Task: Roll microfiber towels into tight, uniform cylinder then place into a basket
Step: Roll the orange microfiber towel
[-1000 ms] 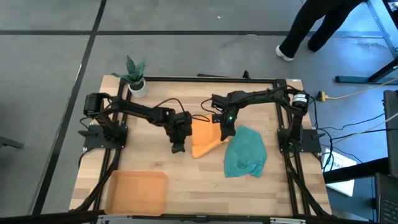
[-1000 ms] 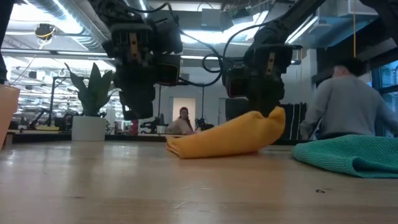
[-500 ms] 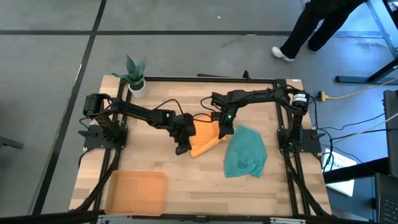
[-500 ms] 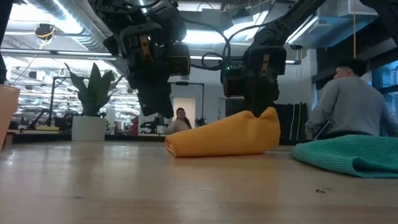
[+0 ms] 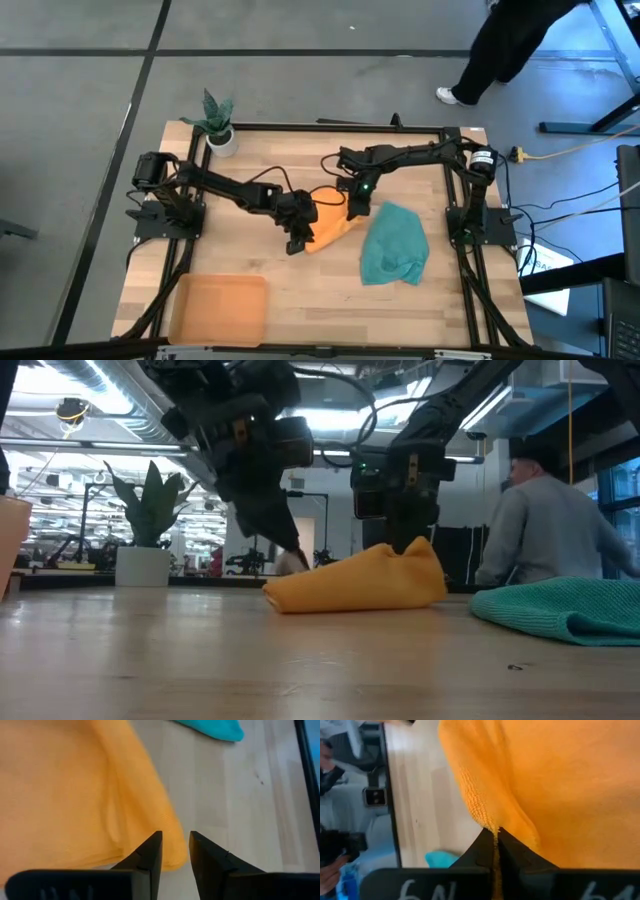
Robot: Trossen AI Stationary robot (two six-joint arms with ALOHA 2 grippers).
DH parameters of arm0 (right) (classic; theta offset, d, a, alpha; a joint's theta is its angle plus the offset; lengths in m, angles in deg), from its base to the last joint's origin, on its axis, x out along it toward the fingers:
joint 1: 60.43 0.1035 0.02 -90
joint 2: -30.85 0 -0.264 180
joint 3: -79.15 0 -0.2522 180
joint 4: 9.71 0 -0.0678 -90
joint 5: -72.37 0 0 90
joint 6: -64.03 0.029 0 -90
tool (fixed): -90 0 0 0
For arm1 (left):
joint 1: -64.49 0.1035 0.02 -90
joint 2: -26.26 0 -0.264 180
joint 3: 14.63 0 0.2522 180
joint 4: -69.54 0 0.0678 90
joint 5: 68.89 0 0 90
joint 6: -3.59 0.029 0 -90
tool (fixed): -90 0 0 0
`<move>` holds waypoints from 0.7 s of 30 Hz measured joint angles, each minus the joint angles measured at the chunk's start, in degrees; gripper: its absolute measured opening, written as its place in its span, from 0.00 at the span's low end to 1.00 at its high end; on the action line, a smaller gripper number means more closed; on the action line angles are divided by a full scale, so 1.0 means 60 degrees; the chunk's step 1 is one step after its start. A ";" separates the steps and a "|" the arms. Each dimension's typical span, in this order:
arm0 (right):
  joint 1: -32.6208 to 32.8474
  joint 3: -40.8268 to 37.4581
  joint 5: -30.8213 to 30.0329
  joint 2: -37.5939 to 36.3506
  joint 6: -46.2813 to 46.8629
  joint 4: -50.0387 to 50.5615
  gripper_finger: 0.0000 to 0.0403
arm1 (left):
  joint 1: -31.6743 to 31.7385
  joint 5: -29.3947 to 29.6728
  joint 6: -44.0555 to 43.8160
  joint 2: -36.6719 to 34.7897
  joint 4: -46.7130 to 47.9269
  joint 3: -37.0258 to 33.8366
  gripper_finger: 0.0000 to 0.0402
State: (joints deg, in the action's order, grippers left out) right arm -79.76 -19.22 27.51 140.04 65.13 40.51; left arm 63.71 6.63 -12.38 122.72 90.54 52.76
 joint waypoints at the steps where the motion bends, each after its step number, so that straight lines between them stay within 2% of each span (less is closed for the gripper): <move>1: 0.0000 0.0004 -0.0108 0.0000 0.0080 -0.0122 0.03 | -0.0040 0.0001 0.0001 0.0000 -0.0023 0.0000 0.21; 15: -0.0008 0.0007 -0.0313 0.0000 0.0562 -0.0360 0.03 | -0.0574 0.1083 -0.1048 0.0000 -0.0043 0.0000 0.21; 21: -0.0073 0.0007 -0.0608 0.0000 0.0733 -0.0364 0.03 | -0.0574 0.1471 -0.1078 0.0000 -0.0043 0.0000 0.21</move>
State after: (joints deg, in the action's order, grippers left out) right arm -80.20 -19.17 23.87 140.04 69.53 38.33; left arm 60.26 15.46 -18.85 122.72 90.28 52.76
